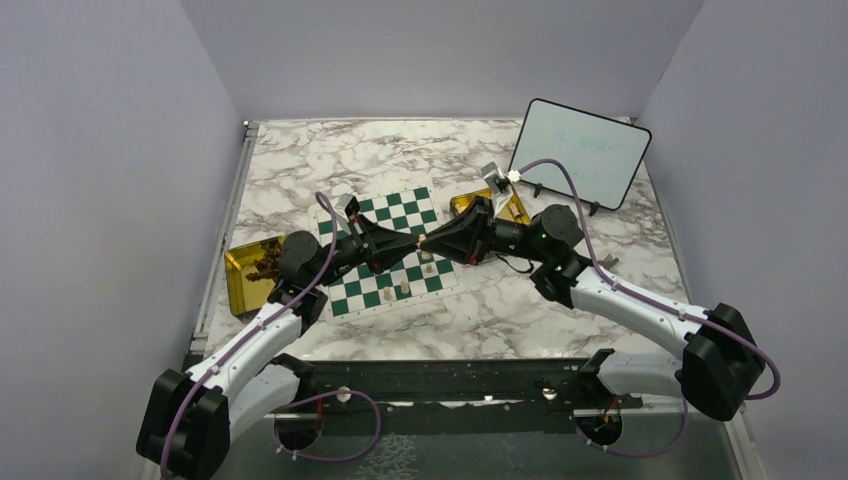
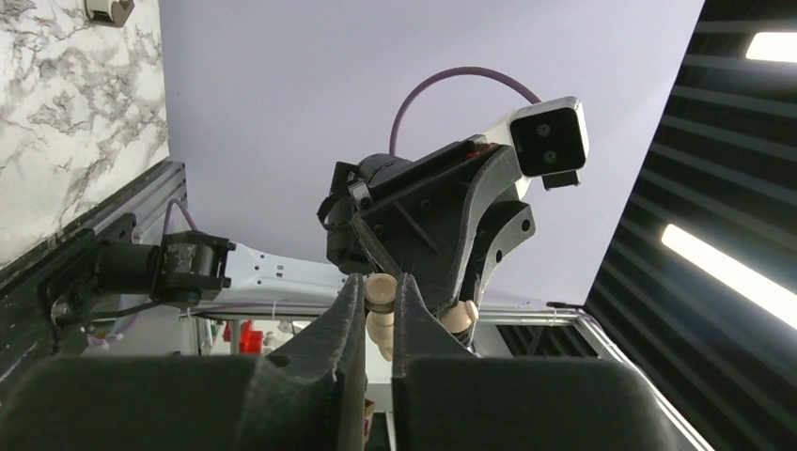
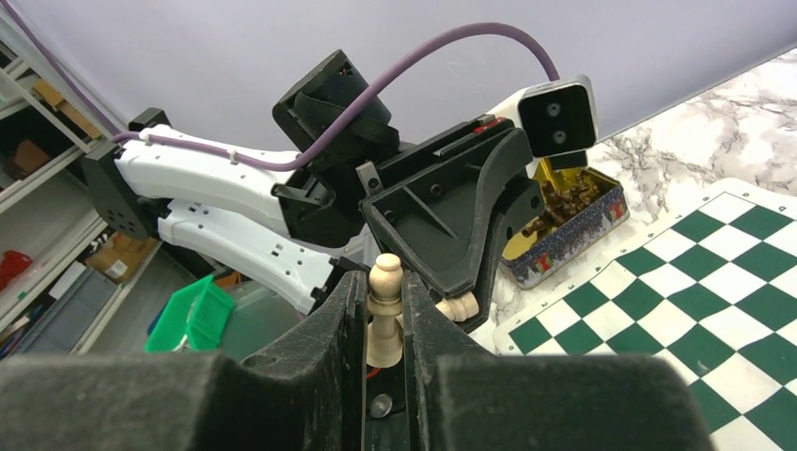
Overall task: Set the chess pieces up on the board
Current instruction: Place the chess piece on the chessboard.
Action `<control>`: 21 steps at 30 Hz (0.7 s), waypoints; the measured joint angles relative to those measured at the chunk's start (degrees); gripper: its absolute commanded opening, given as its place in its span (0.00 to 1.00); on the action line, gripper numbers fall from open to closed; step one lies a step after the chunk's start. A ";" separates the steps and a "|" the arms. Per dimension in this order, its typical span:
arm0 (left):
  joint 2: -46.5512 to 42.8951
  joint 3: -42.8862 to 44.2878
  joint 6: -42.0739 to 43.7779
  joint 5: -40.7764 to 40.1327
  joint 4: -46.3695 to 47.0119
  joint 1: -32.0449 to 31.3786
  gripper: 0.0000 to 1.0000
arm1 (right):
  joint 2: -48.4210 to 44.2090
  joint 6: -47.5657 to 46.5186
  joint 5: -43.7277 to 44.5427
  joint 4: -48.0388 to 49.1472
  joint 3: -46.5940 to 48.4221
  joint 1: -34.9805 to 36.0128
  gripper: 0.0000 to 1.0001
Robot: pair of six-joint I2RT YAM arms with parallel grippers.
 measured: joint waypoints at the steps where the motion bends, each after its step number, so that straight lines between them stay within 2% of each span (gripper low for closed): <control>1: 0.00 -0.04 0.13 -0.04 0.00 0.00 0.00 | -0.22 -0.20 0.04 -0.26 -0.13 0.00 0.06; 6: 0.55 -0.04 4.42 -0.42 0.17 0.00 0.00 | -2.97 -2.32 1.25 -3.48 -1.38 0.00 0.06; 10: 2.23 0.85 14.12 -1.53 -0.85 0.00 0.00 | -7.06 -5.29 4.15 -8.39 -3.10 0.00 0.06; 14: 2.80 4.57 31.32 -4.66 -7.32 0.00 0.00 | -10.80 -8.11 7.34 -13.31 -4.90 0.00 0.06; 15: 2.73 5.40 38.01 -7.06 -9.09 0.00 0.00 | -11.39 -8.70 8.02 -14.38 -5.31 0.00 0.06; 21: -0.07 6.97 60.89 -19.91 -18.01 0.00 0.00 | -14.29 -12.11 11.58 -20.76 -7.50 0.00 0.06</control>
